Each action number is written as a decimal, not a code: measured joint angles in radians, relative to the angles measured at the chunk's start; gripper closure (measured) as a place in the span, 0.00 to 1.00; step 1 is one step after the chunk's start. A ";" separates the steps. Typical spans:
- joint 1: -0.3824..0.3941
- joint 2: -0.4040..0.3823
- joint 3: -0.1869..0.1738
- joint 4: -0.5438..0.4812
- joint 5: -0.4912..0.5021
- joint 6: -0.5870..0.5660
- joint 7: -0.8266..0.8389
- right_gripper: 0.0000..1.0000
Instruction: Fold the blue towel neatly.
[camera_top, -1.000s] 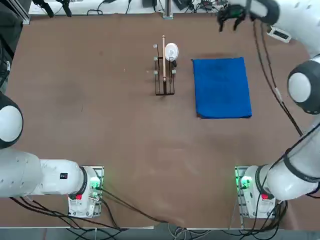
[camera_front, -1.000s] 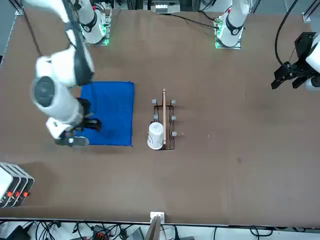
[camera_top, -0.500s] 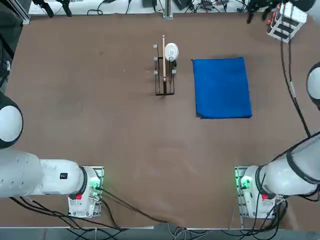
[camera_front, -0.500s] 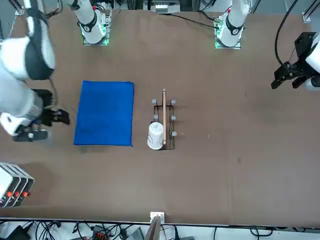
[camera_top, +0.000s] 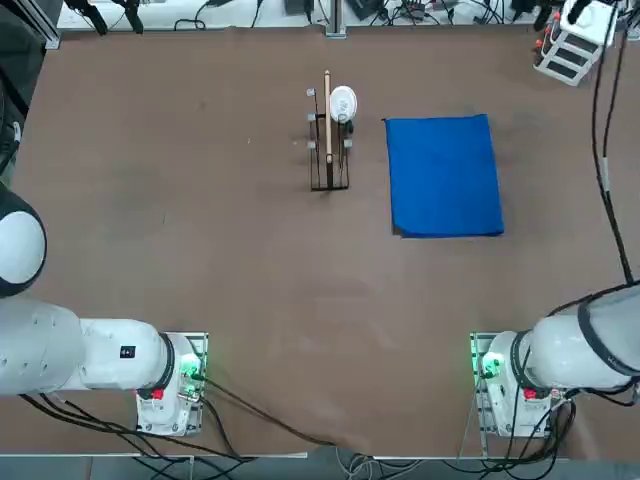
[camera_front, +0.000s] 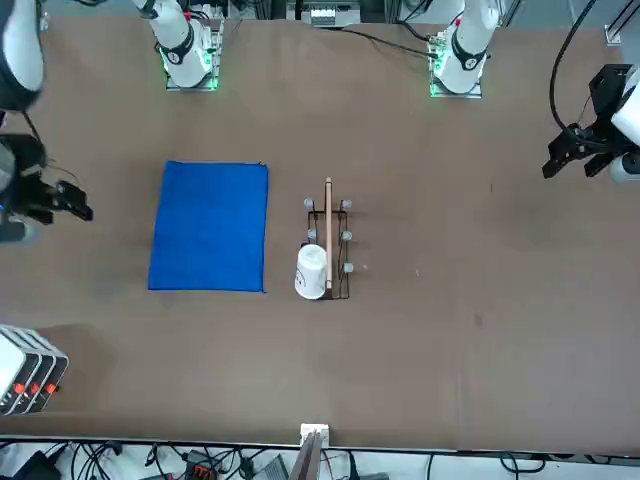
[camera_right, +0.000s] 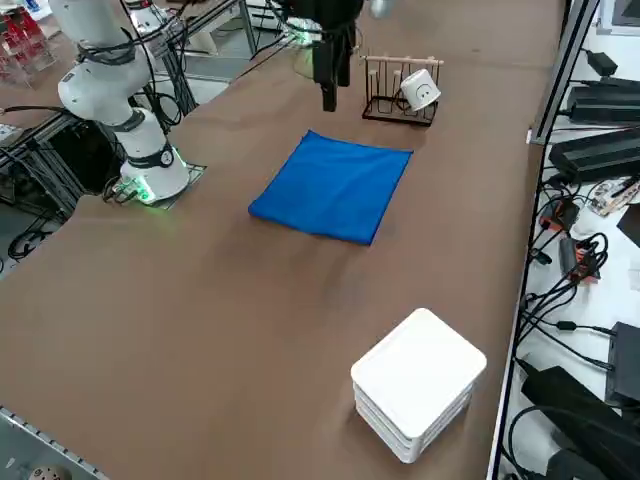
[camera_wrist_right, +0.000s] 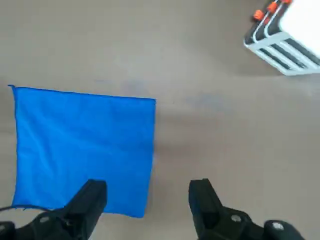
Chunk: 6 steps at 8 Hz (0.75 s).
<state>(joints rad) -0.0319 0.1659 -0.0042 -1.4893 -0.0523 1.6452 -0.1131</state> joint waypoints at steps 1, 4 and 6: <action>-0.005 -0.030 0.001 0.000 0.007 -0.008 0.000 0.00; -0.007 -0.104 0.012 -0.001 0.023 -0.084 0.000 0.00; -0.006 -0.147 0.013 -0.005 0.024 -0.136 0.000 0.00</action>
<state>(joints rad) -0.0381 0.0189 0.0089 -1.4939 -0.0284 1.5093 -0.1130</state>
